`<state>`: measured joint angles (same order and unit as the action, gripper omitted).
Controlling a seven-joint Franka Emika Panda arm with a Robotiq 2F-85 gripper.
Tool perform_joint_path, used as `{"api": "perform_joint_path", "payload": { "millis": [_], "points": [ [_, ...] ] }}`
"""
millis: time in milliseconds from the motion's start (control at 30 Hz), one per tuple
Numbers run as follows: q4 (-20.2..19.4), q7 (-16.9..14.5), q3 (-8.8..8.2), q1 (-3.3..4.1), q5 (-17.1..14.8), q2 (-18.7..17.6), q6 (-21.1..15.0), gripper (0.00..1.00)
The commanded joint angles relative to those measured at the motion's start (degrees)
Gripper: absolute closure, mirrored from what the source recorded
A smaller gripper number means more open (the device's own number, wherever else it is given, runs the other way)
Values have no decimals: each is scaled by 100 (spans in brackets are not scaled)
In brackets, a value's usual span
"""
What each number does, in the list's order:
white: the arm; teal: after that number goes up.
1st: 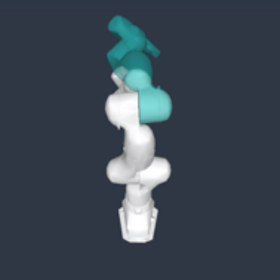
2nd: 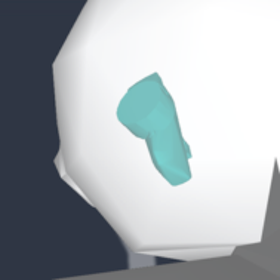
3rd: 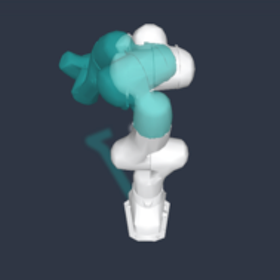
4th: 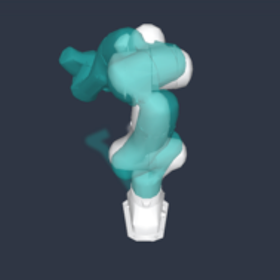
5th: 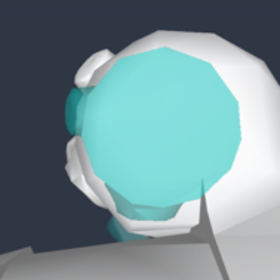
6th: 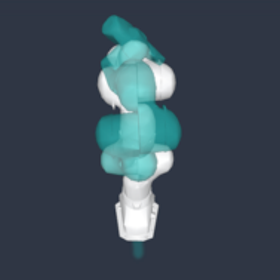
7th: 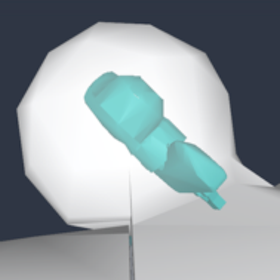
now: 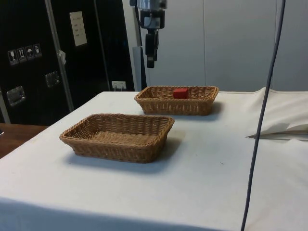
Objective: Pick up the red cube and place it into the right basket.
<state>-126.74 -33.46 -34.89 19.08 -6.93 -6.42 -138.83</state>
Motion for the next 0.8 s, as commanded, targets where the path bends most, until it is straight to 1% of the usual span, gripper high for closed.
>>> {"api": "perform_joint_path", "payload": {
  "millis": [0,67,167,200,233,267,533,567,600,700,767],
  "points": [
    [17,166,34,40,126,-34,-46,0],
    [29,246,109,46,143,-34,-40,0],
    [57,367,223,29,126,-57,-29,0],
    [57,367,223,29,126,-57,-29,0],
    [29,269,229,6,63,-11,0,0],
    [80,430,264,23,103,-74,-23,0],
    [178,779,384,17,52,-206,-29,0],
    [160,733,384,6,57,-178,0,0],
    [183,819,395,17,46,-223,-29,0],
    [212,974,435,17,40,-275,-34,0],
    [218,1014,447,17,40,-286,-34,0]
  ]
}}
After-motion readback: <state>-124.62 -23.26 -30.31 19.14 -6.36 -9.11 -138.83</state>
